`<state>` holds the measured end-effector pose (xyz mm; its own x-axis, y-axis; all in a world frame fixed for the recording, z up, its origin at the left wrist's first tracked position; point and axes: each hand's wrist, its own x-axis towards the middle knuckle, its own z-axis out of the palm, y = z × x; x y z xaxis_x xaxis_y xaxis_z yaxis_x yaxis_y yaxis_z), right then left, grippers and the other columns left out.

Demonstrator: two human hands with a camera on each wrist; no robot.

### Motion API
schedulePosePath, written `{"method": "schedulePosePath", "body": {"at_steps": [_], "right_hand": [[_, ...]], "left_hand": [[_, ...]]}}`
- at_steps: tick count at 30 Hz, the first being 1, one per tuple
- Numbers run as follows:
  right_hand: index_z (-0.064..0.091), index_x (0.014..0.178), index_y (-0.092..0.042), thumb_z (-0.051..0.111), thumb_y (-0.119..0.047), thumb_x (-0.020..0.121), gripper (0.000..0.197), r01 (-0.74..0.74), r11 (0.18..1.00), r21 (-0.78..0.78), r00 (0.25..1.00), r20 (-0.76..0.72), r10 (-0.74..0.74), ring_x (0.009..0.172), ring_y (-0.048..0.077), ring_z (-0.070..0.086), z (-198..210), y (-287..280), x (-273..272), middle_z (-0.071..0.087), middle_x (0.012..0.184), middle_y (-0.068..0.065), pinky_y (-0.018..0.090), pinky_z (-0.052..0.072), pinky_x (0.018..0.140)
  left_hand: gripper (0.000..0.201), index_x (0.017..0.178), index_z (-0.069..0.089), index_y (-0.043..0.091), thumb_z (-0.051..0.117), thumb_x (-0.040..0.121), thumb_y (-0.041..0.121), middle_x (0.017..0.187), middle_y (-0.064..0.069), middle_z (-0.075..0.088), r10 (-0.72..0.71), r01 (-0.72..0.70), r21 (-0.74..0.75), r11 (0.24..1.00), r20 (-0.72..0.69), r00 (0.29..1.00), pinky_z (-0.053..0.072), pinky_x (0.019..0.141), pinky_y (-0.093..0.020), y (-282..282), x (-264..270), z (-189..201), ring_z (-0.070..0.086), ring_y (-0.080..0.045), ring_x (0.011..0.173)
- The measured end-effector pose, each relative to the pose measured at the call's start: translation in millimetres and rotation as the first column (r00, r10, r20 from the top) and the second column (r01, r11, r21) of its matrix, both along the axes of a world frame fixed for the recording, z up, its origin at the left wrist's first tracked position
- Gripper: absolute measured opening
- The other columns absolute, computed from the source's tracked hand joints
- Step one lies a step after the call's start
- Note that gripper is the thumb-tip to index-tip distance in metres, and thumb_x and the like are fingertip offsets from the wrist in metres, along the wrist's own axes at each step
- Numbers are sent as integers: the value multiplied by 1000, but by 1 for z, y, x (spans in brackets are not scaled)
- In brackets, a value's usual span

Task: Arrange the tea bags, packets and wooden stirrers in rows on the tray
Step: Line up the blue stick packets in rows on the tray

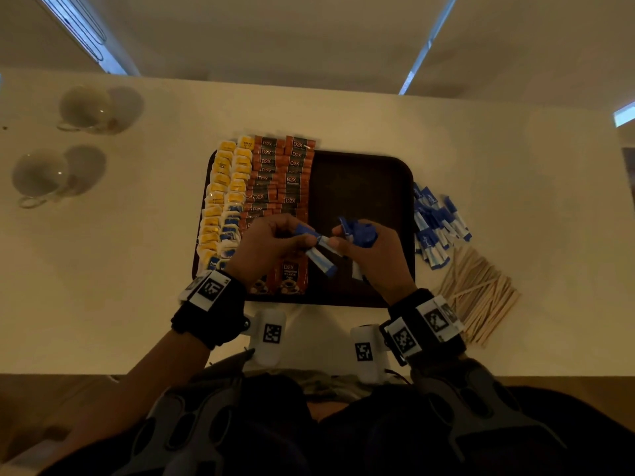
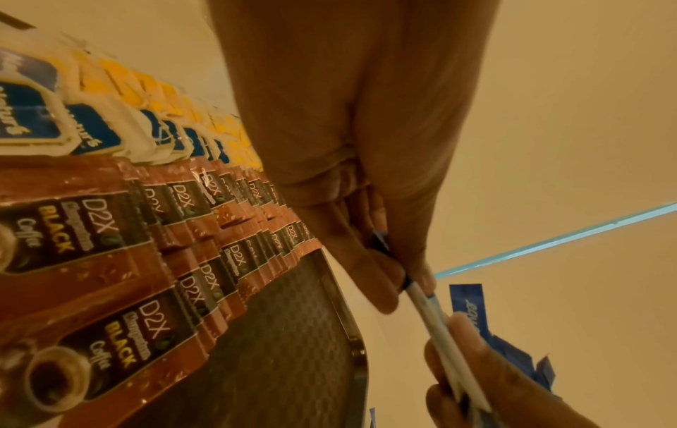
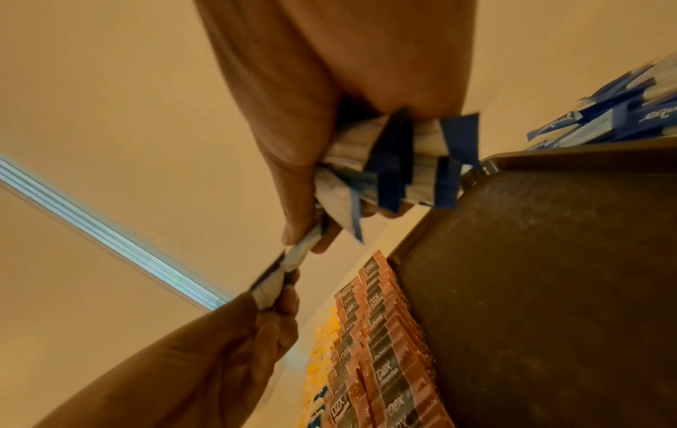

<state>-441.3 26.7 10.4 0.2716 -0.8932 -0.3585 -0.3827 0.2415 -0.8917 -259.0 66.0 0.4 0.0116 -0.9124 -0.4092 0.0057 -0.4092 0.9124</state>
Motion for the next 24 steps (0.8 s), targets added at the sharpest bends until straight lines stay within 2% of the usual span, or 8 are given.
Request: {"method": "schedulePosePath", "body": {"at_steps": [2, 5, 8, 11, 14, 17, 21, 24], "right_hand": [[67, 91, -7, 71, -16, 82, 13, -9, 1000, 18, 1000, -10, 10, 83, 28, 64, -1, 1, -2, 67, 88, 14, 35, 52, 80], [66, 89, 6, 68, -16, 84, 23, -33, 993, 111, 998, 57, 26, 72, 18, 56, -4, 2, -8, 62, 84, 26, 19, 46, 66], [61, 75, -4, 66, -11, 86, 14, 0, 985, 170, 998, 66, -12, 53, -2, 47, -3, 6, -12, 51, 63, 5, 10, 39, 55], [58, 75, -15, 64, -10, 87, 14, 61, 980, 191, 994, 82, -78, 52, -7, 51, -4, 12, -8, 52, 66, -5, 7, 41, 54], [55, 73, -10, 66, -14, 86, 17, 99, 980, 174, 993, 40, -107, 53, 1, 46, -10, 13, -4, 45, 63, -2, 14, 41, 57], [59, 86, 6, 66, -14, 85, 21, 145, 976, 162, 989, 8, -149, 61, 13, 46, -14, 13, -1, 46, 64, 0, 28, 43, 65], [62, 98, 10, 67, -13, 85, 27, 206, 963, 175, 977, 8, -211, 73, 20, 52, -13, 8, 1, 56, 77, 11, 29, 45, 70], [61, 98, 13, 70, -14, 83, 32, 243, 948, 205, 968, 6, -250, 74, 23, 49, -15, -4, 2, 52, 81, 16, 28, 43, 66]], "left_hand": [[6, 87, 66, 7, 66, 82, 6, 85, -5, 68, 15, -15, -15, 1000, 2, 1000, 54, 62, -19, 0, 0, 0, 68, -10, 73], [6, 88, 66, 5, 66, 82, 5, 87, -9, 67, 82, -81, -33, 996, 25, 996, 54, 61, -18, -1, 3, -3, 67, -12, 73], [5, 86, 67, 8, 67, 81, 6, 84, -8, 66, 151, -148, -59, 987, 58, 987, 55, 60, -19, -3, 4, -7, 65, -11, 71], [8, 89, 66, 2, 67, 82, 6, 81, -2, 64, 183, -169, -122, 978, 120, 976, 49, 57, -11, -3, -3, -7, 62, -2, 66], [12, 91, 64, -1, 67, 82, 7, 86, -4, 65, 223, -201, -153, 968, 142, 964, 50, 60, -12, 0, -13, -9, 64, -3, 71], [5, 86, 62, 8, 65, 84, 4, 86, -5, 65, 260, -248, -145, 958, 76, 962, 52, 60, -14, 2, -19, -9, 66, -4, 72], [8, 91, 63, 1, 64, 84, 4, 88, -4, 64, 235, -233, -96, 968, 10, 972, 52, 61, -14, -1, -17, -8, 67, -5, 74], [17, 97, 62, -4, 59, 89, 11, 93, -9, 68, 229, -230, -18, 973, -45, 972, 54, 64, -17, -5, -8, -8, 68, -10, 77]]}}
